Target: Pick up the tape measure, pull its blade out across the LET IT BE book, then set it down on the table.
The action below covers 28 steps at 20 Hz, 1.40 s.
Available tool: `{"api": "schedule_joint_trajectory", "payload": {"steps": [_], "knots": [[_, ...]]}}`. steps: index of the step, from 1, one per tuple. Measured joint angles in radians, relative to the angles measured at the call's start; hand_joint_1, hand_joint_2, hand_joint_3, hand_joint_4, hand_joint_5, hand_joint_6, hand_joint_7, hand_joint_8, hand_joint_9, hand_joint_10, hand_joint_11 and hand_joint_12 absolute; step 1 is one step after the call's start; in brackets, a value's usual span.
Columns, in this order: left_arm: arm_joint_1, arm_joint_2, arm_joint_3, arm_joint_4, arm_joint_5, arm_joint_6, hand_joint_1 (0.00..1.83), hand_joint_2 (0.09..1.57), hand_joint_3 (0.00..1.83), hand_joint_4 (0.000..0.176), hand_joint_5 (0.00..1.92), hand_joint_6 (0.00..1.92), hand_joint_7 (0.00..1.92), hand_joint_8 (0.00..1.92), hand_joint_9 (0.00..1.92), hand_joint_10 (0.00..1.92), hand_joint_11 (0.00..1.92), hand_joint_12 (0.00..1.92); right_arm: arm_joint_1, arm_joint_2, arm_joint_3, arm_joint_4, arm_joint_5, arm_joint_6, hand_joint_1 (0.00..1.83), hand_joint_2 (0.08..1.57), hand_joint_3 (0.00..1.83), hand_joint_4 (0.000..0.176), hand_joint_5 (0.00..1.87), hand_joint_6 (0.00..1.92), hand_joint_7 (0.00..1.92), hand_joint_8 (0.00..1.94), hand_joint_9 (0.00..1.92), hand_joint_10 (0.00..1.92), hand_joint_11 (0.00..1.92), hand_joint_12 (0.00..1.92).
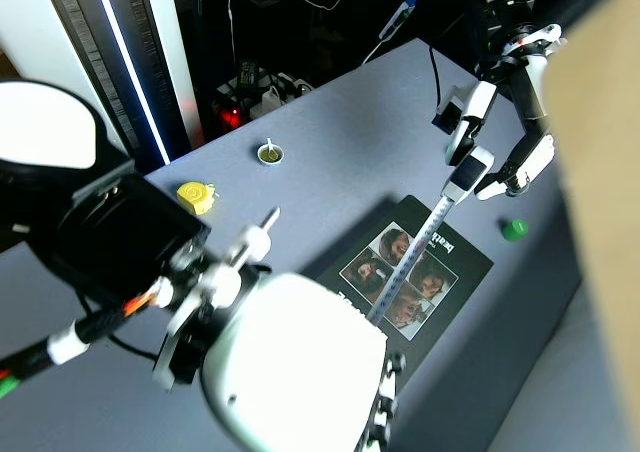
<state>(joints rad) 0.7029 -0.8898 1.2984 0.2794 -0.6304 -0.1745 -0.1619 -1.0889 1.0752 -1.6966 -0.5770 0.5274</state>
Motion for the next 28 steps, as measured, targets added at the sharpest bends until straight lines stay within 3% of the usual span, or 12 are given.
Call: {"api": "schedule_joint_trajectory", "payload": {"steps": [17, 18, 20, 21, 22, 23, 24, 25, 26, 27, 28], "knots": [[0.002, 0.0, 0.004, 0.006, 0.01, 0.005, 1.39, 1.06, 0.0, 0.0, 1.1, 0.57, 1.06, 0.8, 1.05, 1.14, 1.02, 0.94, 0.002, 0.013, -0.06, -0.002, -0.054, -0.001, 1.23, 1.15, 0.0, 0.0, 0.86, 1.0, 0.97, 1.22, 0.81, 1.14, 0.73, 1.46], [0.002, 0.0, 0.004, 0.006, 0.01, 0.005, 1.39, 1.07, 0.0, 0.0, 1.1, 0.59, 1.03, 0.82, 1.04, 1.15, 1.01, 0.94, -0.001, 0.013, -0.06, -0.002, -0.054, -0.001, 1.33, 1.18, 0.0, 0.0, 0.78, 1.07, 0.92, 1.21, 0.76, 1.42, 0.72, 1.47], [0.002, 0.0, 0.004, 0.01, 0.011, 0.009, 1.39, 1.07, 0.0, 0.0, 1.09, 0.6, 1.03, 0.83, 1.03, 1.15, 1.0, 0.95, -0.013, 0.013, -0.06, -0.003, -0.053, -0.001, 1.17, 1.21, 0.0, 0.005, 0.77, 1.24, 0.84, 1.28, 0.65, 1.07, 0.59, 1.43], [0.003, 0.0, 0.007, 0.024, 0.011, 0.016, 1.39, 1.07, 0.0, 0.0, 1.07, 0.61, 1.04, 0.83, 1.03, 1.16, 1.02, 0.95, -0.019, 0.014, -0.06, -0.007, -0.066, -0.008, 0.93, 1.16, 0.0, 0.0, 0.68, 0.61, 0.74, 0.7, 0.58, 0.81, 0.46, 1.28], [0.01, 0.001, 0.008, 0.027, 0.012, 0.016, 1.39, 1.07, 0.0, 0.0, 1.07, 0.6, 1.04, 0.84, 1.03, 1.17, 1.03, 0.95, -0.024, 0.016, -0.058, -0.007, -0.074, -0.008, 0.81, 1.14, 0.0, 0.0, 0.66, 0.24, 0.74, 0.34, 0.58, 0.55, 0.37, 1.16], [0.012, 0.001, 0.008, 0.028, 0.021, 0.017, 1.39, 1.07, 0.0, 0.0, 1.07, 0.6, 1.04, 0.84, 1.02, 1.17, 1.03, 0.95, -0.024, 0.017, -0.056, -0.005, -0.082, -0.008, 0.69, 1.14, 0.0, 0.0, 0.59, 0.07, 0.68, 0.11, 0.56, 0.31, 0.26, 1.05], [0.012, 0.001, 0.008, 0.028, 0.023, 0.017, 1.39, 1.07, 0.0, 0.0, 1.07, 0.59, 1.05, 0.83, 1.03, 1.17, 1.02, 0.94, -0.024, 0.019, -0.055, -0.007, -0.086, -0.009, 0.51, 1.14, 0.0, 0.0, 0.48, 0.01, 0.54, 0.02, 0.47, 0.12, 0.13, 0.97], [0.012, 0.001, 0.008, 0.026, 0.016, 0.017, 1.39, 1.07, 0.0, 0.0, 1.08, 0.59, 1.05, 0.82, 1.03, 1.17, 1.02, 0.94, -0.024, 0.019, -0.055, -0.01, -0.089, -0.009, 0.3, 1.1, 0.0, 0.0, 0.29, 0.0, 0.32, 0.0, 0.27, 0.01, 0.01, 0.82], [0.017, 0.001, 0.008, 0.025, 0.008, 0.016, 1.39, 1.07, 0.0, 0.0, 1.08, 0.59, 1.05, 0.82, 1.03, 1.17, 1.02, 0.94, -0.024, 0.019, -0.055, -0.01, -0.088, -0.009, 0.3, 1.1, 0.0, 0.0, 0.29, 0.0, 0.32, 0.0, 0.27, 0.01, 0.01, 0.82], [0.026, 0.001, 0.009, 0.024, 0.005, 0.016, 1.39, 1.07, 0.0, 0.0, 1.09, 0.58, 1.05, 0.82, 1.03, 1.16, 1.01, 0.94, -0.024, 0.019, -0.056, -0.01, -0.084, -0.01, 0.11, 1.08, 0.0, 0.0, 0.06, 0.0, 0.08, 0.0, 0.07, 0.0, 0.0, 0.46], [0.032, 0.001, 0.011, 0.024, 0.006, 0.016, 1.39, 1.07, 0.0, 0.0, 1.09, 0.58, 1.05, 0.82, 1.03, 1.16, 1.01, 0.94, -0.024, 0.019, -0.06, -0.01, -0.084, -0.013, 0.11, 1.08, 0.0, 0.0, 0.06, 0.0, 0.08, 0.0, 0.07, 0.0, 0.0, 0.46]]}}
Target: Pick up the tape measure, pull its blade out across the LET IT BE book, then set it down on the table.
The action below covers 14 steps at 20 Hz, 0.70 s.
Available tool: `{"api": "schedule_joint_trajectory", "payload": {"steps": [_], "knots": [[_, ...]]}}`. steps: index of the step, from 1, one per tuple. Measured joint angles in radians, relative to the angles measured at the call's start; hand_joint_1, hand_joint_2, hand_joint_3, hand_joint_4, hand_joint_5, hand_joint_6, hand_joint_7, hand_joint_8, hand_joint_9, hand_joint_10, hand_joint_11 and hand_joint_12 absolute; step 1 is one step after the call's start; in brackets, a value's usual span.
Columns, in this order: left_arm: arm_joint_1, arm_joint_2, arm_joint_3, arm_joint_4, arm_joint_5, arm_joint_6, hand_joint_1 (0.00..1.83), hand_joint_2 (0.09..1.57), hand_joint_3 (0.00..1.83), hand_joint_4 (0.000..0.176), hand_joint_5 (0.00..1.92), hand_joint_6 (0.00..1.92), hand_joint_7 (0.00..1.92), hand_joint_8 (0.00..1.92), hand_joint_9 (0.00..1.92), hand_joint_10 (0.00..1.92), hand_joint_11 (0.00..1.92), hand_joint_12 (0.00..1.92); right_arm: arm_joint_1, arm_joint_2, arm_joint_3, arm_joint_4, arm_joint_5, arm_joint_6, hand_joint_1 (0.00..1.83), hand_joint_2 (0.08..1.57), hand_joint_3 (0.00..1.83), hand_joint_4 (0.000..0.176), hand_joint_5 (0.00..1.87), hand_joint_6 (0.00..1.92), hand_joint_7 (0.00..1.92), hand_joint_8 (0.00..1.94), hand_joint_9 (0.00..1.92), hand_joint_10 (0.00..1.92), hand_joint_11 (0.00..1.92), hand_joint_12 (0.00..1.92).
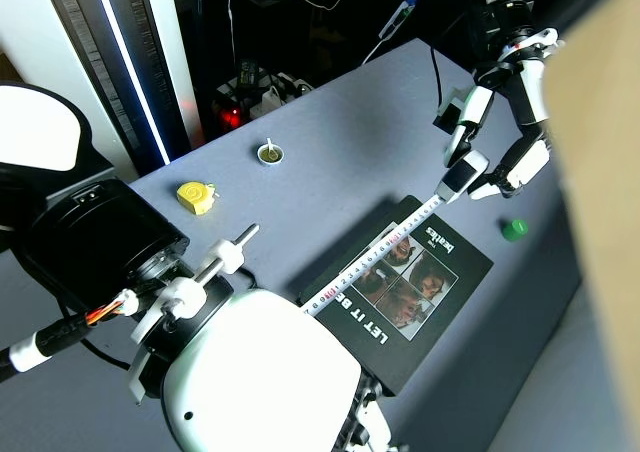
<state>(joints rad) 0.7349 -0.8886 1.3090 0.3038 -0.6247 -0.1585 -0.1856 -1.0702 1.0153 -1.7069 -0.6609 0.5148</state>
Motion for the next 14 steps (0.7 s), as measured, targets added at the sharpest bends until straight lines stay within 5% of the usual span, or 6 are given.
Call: {"api": "schedule_joint_trajectory", "payload": {"steps": [2, 5, 14], "knots": [[0.019, 0.0, 0.016, -0.001, 0.005, 0.0, 1.39, 1.07, 0.0, 0.0, 1.11, 0.57, 1.03, 0.84, 1.01, 1.18, 1.0, 0.94, 0.0, 0.003, -0.022, -0.005, -0.003, -0.003, 0.0, 1.04, 0.0, 0.0, 0.0, 0.0, 0.0, 0.0, 0.0, 0.0, 0.0, 0.15], [0.047, -0.012, 0.056, -0.066, 0.002, 0.0, 1.39, 1.07, 0.0, 0.0, 1.11, 0.56, 1.02, 0.84, 1.02, 1.18, 1.0, 0.95, 0.005, 0.01, -0.078, -0.011, -0.026, -0.013, 0.0, 1.02, 0.0, 0.0, 0.0, 0.0, 0.0, 0.0, 0.0, 0.0, 0.0, 0.06], [0.172, -0.084, 0.214, -0.138, -0.058, -0.069, 1.39, 1.06, 0.0, 0.0, 1.16, 0.46, 1.02, 0.85, 1.04, 1.14, 1.04, 0.9, 0.084, -0.006, -0.271, 0.005, -0.198, -0.058, 0.0, 1.02, 0.0, 0.0, 0.0, 0.0, 0.0, 0.0, 0.0, 0.0, 0.03, 0.06]]}}
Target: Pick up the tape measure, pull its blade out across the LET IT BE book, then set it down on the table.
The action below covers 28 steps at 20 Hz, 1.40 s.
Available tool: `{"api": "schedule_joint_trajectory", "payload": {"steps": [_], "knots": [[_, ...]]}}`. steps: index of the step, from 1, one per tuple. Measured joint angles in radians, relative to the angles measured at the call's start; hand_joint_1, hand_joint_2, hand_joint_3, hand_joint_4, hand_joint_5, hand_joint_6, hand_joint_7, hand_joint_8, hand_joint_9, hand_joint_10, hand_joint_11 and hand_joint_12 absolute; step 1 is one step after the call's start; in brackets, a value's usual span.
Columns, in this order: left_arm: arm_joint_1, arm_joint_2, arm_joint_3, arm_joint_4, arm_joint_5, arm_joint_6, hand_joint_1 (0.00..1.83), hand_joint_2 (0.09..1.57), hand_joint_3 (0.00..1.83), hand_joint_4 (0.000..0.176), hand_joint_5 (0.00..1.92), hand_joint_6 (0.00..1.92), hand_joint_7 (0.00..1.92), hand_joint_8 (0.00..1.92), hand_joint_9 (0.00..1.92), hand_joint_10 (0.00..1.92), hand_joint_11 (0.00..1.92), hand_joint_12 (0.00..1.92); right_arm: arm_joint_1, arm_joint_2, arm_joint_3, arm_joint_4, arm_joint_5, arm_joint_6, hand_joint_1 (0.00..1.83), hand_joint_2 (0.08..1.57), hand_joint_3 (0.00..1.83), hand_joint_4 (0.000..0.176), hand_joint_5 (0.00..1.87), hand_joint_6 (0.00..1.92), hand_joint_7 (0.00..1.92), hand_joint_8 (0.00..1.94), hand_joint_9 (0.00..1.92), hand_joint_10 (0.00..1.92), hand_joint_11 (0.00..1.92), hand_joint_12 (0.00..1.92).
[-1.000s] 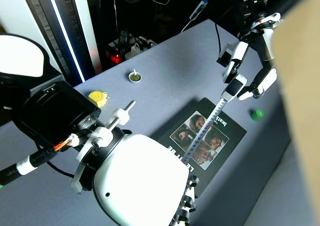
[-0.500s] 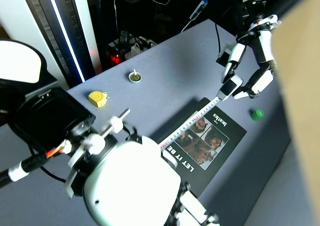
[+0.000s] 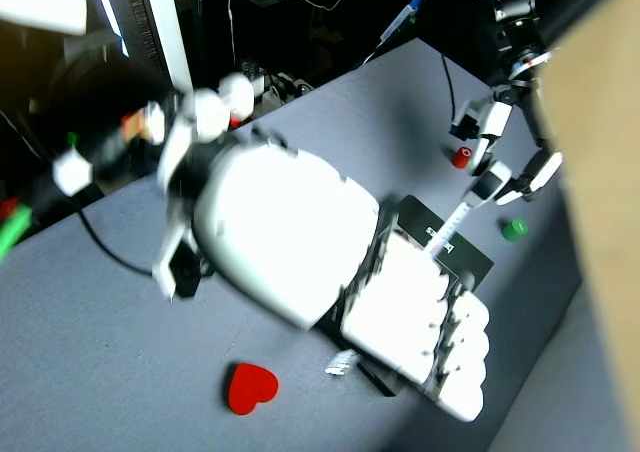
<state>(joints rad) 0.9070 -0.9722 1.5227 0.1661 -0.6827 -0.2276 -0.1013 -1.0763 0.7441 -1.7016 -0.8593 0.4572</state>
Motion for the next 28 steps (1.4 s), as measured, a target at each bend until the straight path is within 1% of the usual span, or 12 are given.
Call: {"api": "schedule_joint_trajectory", "payload": {"steps": [3, 4, 5, 8, 10, 11, 13, 15, 18, 21, 26, 28], "knots": [[0.027, -0.011, 0.029, 0.001, -0.017, -0.014, 1.39, 1.06, 0.0, 0.0, 1.16, 0.46, 1.01, 0.86, 1.05, 1.13, 1.04, 0.89, -0.008, -0.024, -0.028, 0.061, -0.04, -0.01, 0.0, 1.03, 0.0, 0.0, 0.0, 0.0, 0.0, 0.0, 0.0, 0.0, 0.03, 0.07], [0.035, -0.019, 0.042, 0.005, -0.036, -0.017, 1.39, 1.07, 0.0, 0.0, 1.12, 0.52, 0.98, 0.91, 1.04, 1.14, 1.04, 0.9, -0.008, -0.031, -0.034, 0.069, -0.055, -0.011, 0.0, 1.03, 0.0, 0.0, 0.0, 0.0, 0.0, 0.0, 0.0, 0.0, 0.03, 0.07], [0.046, -0.025, 0.049, -0.004, -0.044, -0.023, 1.39, 1.07, 0.0, 0.0, 1.11, 0.52, 0.99, 0.9, 1.04, 1.15, 1.04, 0.9, -0.007, -0.035, -0.041, 0.077, -0.078, -0.009, 0.0, 1.03, 0.0, 0.0, 0.0, 0.0, 0.0, 0.0, 0.0, 0.0, 0.03, 0.07], [0.064, -0.035, 0.064, 0.009, -0.055, -0.032, 1.39, 1.07, 0.0, 0.0, 1.1, 0.53, 1.01, 0.89, 1.04, 1.16, 1.04, 0.9, 0.005, -0.036, -0.053, 0.103, -0.114, 0.016, 0.0, 1.04, 0.01, 0.0, 0.0, 0.0, 0.0, 0.0, 0.0, 0.0, 0.03, 0.08], [0.071, -0.042, 0.081, 0.009, -0.063, -0.034, 1.39, 1.07, 0.0, 0.0, 1.1, 0.54, 1.01, 0.89, 1.04, 1.16, 1.03, 0.9, 0.01, -0.025, -0.055, 0.185, -0.1, 0.018, 0.0, 1.05, 0.01, 0.0, 0.0, 0.0, 0.0, 0.0, 0.0, 0.0, 0.02, 0.08], [0.078, -0.042, 0.087, 0.007, -0.07, -0.037, 1.39, 1.07, 0.0, 0.0, 1.09, 0.54, 1.01, 0.89, 1.03, 1.16, 1.03, 0.9, -0.001, -0.023, -0.055, 0.195, -0.088, 0.018, 0.0, 1.06, 0.0, 0.0, 0.0, 0.0, 0.0, 0.0, 0.0, 0.0, 0.0, 0.18], [0.085, -0.042, 0.09, 0.001, -0.071, -0.039, 1.39, 1.07, 0.0, 0.0, 1.1, 0.54, 0.99, 0.9, 1.04, 1.15, 1.04, 0.9, -0.018, -0.023, -0.055, 0.197, -0.071, 0.019, 0.0, 1.06, 0.0, 0.0, 0.0, 0.0, 0.0, 0.0, 0.0, 0.0, 0.0, 0.25], [0.1, -0.056, 0.105, 0.004, -0.076, -0.047, 1.39, 1.07, 0.0, 0.0, 1.12, 0.54, 0.97, 0.92, 1.04, 1.15, 1.05, 0.9, -0.034, -0.026, -0.055, 0.174, -0.055, 0.02, 0.0, 1.06, 0.0, 0.0, 0.0, 0.0, 0.0, 0.0, 0.0, 0.0, 0.0, 0.27], [0.117, -0.063, 0.117, 0.009, -0.084, -0.06, 1.39, 1.07, 0.0, 0.0, 1.1, 0.55, 1.0, 0.89, 1.04, 1.16, 1.05, 0.9, -0.035, -0.029, -0.055, 0.161, -0.042, 0.018, 0.0, 1.06, 0.0, 0.0, 0.0, 0.0, 0.0, 0.0, 0.0, 0.0, 0.0, 0.27], [0.133, -0.074, 0.129, 0.005, -0.096, -0.075, 1.39, 1.07, 0.0, 0.0, 1.1, 0.55, 1.0, 0.88, 1.04, 1.16, 1.05, 0.89, -0.035, -0.032, -0.055, 0.161, -0.043, 0.018, 0.0, 1.05, 0.0, 0.0, 0.0, 0.0, 0.0, 0.0, 0.0, 0.0, 0.0, 0.34], [0.151, -0.096, 0.166, 0.008, -0.122, -0.085, 1.39, 1.07, 0.0, 0.0, 1.12, 0.54, 0.99, 0.89, 1.04, 1.16, 1.05, 0.9, -0.035, -0.035, -0.057, 0.152, -0.042, 0.019, 0.0, 1.05, 0.0, 0.0, 0.0, 0.0, 0.0, 0.0, 0.0, 0.0, 0.0, 0.35], [0.158, -0.1, 0.173, 0.018, -0.135, -0.087, 1.39, 1.07, 0.0, 0.0, 1.09, 0.56, 1.02, 0.87, 1.04, 1.16, 1.05, 0.9, -0.04, -0.035, -0.057, 0.134, -0.042, 0.019, 0.0, 1.05, 0.0, 0.0, 0.0, 0.0, 0.0, 0.0, 0.0, 0.0, 0.0, 0.35]]}}
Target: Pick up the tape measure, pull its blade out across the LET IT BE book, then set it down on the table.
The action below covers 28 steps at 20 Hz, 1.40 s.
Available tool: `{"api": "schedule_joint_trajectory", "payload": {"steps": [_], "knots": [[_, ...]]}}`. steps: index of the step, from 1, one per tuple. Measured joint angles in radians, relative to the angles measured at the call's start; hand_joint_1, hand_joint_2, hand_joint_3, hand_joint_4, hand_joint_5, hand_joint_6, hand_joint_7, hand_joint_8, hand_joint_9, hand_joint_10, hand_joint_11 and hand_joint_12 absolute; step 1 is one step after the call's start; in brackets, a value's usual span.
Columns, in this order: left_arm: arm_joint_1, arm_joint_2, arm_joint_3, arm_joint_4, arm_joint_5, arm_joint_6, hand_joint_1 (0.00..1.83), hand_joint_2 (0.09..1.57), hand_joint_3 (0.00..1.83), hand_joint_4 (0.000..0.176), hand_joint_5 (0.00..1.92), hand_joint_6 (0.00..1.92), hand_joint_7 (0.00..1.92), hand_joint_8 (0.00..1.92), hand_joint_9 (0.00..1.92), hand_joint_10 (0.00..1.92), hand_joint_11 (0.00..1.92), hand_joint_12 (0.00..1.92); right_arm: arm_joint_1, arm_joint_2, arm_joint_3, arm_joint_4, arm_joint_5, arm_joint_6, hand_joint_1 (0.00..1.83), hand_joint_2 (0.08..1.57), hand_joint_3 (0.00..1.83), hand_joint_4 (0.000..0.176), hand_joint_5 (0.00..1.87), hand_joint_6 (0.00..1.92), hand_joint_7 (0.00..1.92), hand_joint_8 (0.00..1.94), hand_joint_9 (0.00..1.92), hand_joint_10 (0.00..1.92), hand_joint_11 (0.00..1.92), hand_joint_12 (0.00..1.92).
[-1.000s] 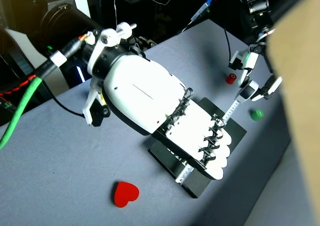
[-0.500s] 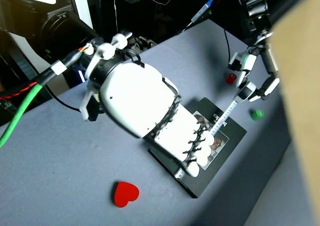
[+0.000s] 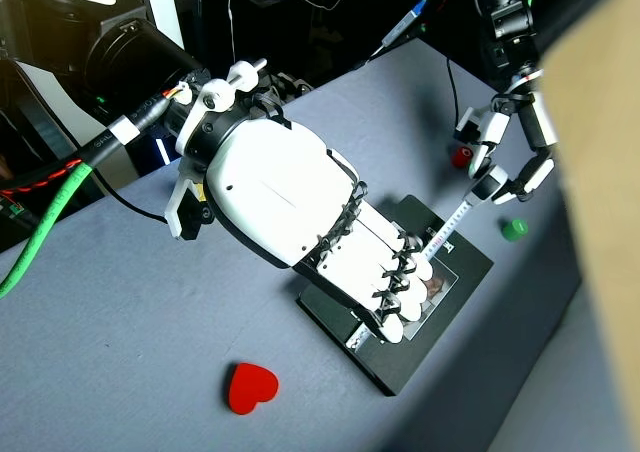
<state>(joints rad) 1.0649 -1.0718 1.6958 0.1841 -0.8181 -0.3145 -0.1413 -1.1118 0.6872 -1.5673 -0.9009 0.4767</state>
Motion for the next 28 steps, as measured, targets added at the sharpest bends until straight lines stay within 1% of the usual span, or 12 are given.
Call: {"api": "schedule_joint_trajectory", "payload": {"steps": [4, 9, 15, 16, 17, 19, 21, 23, 25, 26, 27, 28], "knots": [[0.024, -0.017, 0.018, 0.013, -0.022, -0.008, 1.39, 1.07, 0.0, 0.0, 1.08, 0.56, 1.03, 0.87, 1.03, 1.16, 1.03, 0.9, 0.0, 0.0, -0.003, -0.006, 0.006, 0.0, 0.0, 1.05, 0.0, 0.0, 0.0, 0.0, 0.0, 0.0, 0.0, 0.0, 0.0, 0.3], [0.027, -0.027, 0.037, 0.014, -0.036, -0.009, 1.39, 1.07, 0.0, 0.0, 1.09, 0.56, 1.03, 0.86, 1.03, 1.16, 1.03, 0.91, -0.001, 0.0, -0.004, -0.014, 0.009, 0.002, 0.0, 1.05, 0.0, 0.0, 0.0, 0.0, 0.0, 0.0, 0.0, 0.0, 0.0, 0.3], [0.039, -0.035, 0.037, 0.014, -0.034, -0.012, 1.39, 1.07, 0.0, 0.0, 1.07, 0.57, 1.07, 0.81, 1.03, 1.17, 1.03, 0.91, -0.022, 0.0, -0.01, -0.079, 0.014, 0.032, 0.02, 1.05, 0.0, 0.0, 0.0, 0.0, 0.0, 0.0, 0.0, 0.0, 0.0, 0.3], [0.039, -0.035, 0.037, 0.012, -0.035, -0.012, 1.39, 1.07, 0.0, 0.0, 1.07, 0.57, 1.07, 0.82, 1.03, 1.17, 1.03, 0.91, -0.022, 0.0, -0.011, -0.08, 0.015, 0.032, 0.02, 1.05, 0.0, 0.0, 0.0, 0.0, 0.0, 0.0, 0.0, 0.0, 0.0, 0.31], [0.039, -0.035, 0.037, 0.014, -0.035, -0.012, 1.39, 1.06, 0.0, 0.0, 1.11, 0.52, 1.07, 0.81, 1.04, 1.15, 1.05, 0.91, -0.022, 0.0, -0.011, -0.078, 0.018, 0.032, 0.02, 1.05, 0.0, 0.0, 0.0, 0.0, 0.0, 0.0, 0.0, 0.0, 0.0, 0.31], [0.039, -0.035, 0.039, 0.018, -0.035, -0.012, 1.39, 1.06, 0.0, 0.0, 1.1, 0.53, 1.05, 0.83, 1.06, 1.12, 1.06, 0.9, -0.022, 0.0, -0.011, -0.079, 0.019, 0.032, 0.02, 1.05, 0.0, 0.0, 0.0, 0.0, 0.01, 0.0, 0.0, 0.0, 0.0, 0.31], [0.036, -0.035, 0.039, 0.015, -0.036, -0.011, 1.39, 1.07, 0.0, 0.0, 1.08, 0.56, 1.06, 0.82, 1.05, 1.14, 1.03, 0.9, -0.022, 0.0, -0.011, -0.078, 0.02, 0.032, 0.02, 1.05, 0.0, 0.0, 0.01, 0.0, 0.04, 0.01, 0.03, 0.01, 0.0, 0.41], [0.015, -0.034, 0.039, 0.035, -0.039, -0.005, 1.39, 1.07, 0.0, 0.0, 1.08, 0.57, 1.06, 0.82, 1.04, 1.14, 1.03, 0.91, -0.022, 0.0, -0.011, -0.079, 0.021, 0.032, 0.02, 1.05, 0.0, 0.0, 0.01, 0.0, 0.04, 0.01, 0.04, 0.01, 0.0, 0.42], [-0.024, -0.015, 0.018, 0.051, -0.041, -0.004, 1.39, 1.07, 0.0, 0.0, 1.09, 0.57, 1.05, 0.83, 1.04, 1.14, 1.03, 0.91, -0.022, 0.0, -0.012, -0.079, 0.025, 0.032, 0.02, 1.05, 0.0, 0.0, 0.02, 0.0, 0.04, 0.0, 0.04, 0.0, 0.0, 0.44], [-0.043, 0.021, -0.012, 0.07, -0.049, -0.005, 1.39, 1.07, 0.0, 0.0, 1.09, 0.57, 1.05, 0.83, 1.04, 1.14, 1.03, 0.91, -0.022, 0.0, -0.013, -0.079, 0.027, 0.033, 0.02, 1.05, 0.0, 0.0, 0.01, 0.0, 0.03, 0.0, 0.02, 0.0, 0.0, 0.41], [-0.048, 0.033, -0.024, 0.072, -0.048, -0.004, 1.39, 1.07, 0.0, 0.0, 1.09, 0.57, 1.05, 0.83, 1.04, 1.14, 1.03, 0.91, -0.022, 0.0, -0.013, -0.079, 0.026, 0.033, 0.02, 1.05, 0.0, 0.0, 0.01, 0.0, 0.03, 0.0, 0.02, 0.0, 0.0, 0.41], [-0.052, 0.06, -0.055, 0.067, -0.04, -0.003, 1.39, 1.07, 0.0, 0.0, 1.09, 0.57, 1.05, 0.83, 1.04, 1.14, 1.03, 0.91, -0.022, 0.001, -0.012, -0.078, 0.022, 0.033, 0.02, 1.05, 0.0, 0.0, 0.01, 0.0, 0.03, 0.0, 0.02, 0.0, 0.0, 0.41]]}}
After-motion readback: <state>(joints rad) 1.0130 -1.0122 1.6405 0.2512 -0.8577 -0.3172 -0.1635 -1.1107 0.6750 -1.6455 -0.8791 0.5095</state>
